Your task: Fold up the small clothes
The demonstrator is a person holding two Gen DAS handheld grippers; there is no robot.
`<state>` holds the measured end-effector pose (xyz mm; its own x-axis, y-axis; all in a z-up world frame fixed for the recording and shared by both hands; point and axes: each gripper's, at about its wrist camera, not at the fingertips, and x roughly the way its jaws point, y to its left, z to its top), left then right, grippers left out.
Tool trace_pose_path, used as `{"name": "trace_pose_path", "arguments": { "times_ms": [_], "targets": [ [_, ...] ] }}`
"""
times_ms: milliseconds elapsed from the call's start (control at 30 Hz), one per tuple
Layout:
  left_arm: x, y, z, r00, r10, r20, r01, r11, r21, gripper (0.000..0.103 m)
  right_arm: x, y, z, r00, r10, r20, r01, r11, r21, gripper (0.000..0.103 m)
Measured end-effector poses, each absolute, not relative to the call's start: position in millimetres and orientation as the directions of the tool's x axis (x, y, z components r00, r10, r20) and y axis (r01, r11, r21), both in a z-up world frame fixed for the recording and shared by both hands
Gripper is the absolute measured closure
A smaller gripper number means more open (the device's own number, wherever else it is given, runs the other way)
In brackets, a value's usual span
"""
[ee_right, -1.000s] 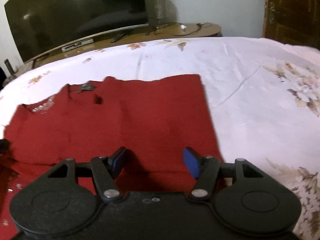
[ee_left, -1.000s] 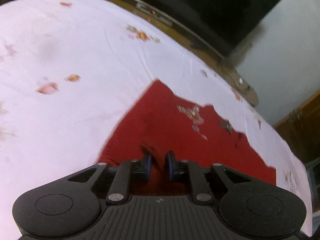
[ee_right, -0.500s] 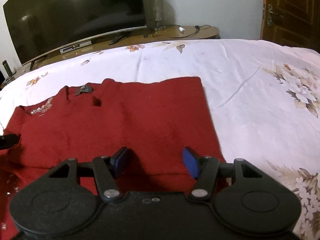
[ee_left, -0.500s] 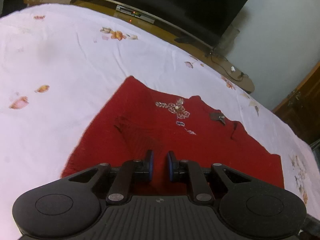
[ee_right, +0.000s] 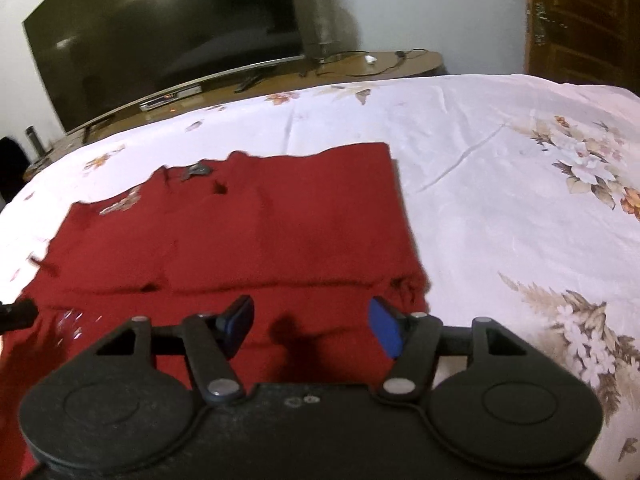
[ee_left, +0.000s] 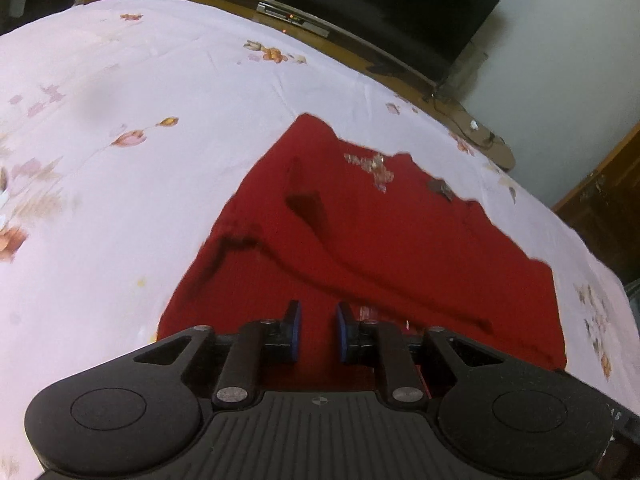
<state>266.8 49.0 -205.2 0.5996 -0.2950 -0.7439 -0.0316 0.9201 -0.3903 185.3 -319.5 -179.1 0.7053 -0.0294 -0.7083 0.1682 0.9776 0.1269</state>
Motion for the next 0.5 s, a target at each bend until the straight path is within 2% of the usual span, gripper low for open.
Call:
{"name": "trace_pose_path", "arguments": {
  "times_ms": [267, 400, 500],
  "targets": [
    [222, 55, -218, 0.578, -0.262, -0.773, -0.063, 0.93, -0.362, 0.086, 154, -312, -179, 0.702, 0.028, -0.712, 0.107, 0.984, 0.144, 0.04],
    [209, 60, -211, 0.577, -0.267, -0.772, -0.059, 0.929, -0.365, 0.086, 142, -304, -190, 0.663, 0.031, -0.748, 0.096, 0.987, 0.126, 0.04],
    [197, 69, -205, 0.577, -0.269, -0.771, -0.036, 0.935, -0.353, 0.086, 122, -303, -183, 0.684, 0.03, -0.729, 0.113, 0.983, 0.146, 0.038]
  ]
}}
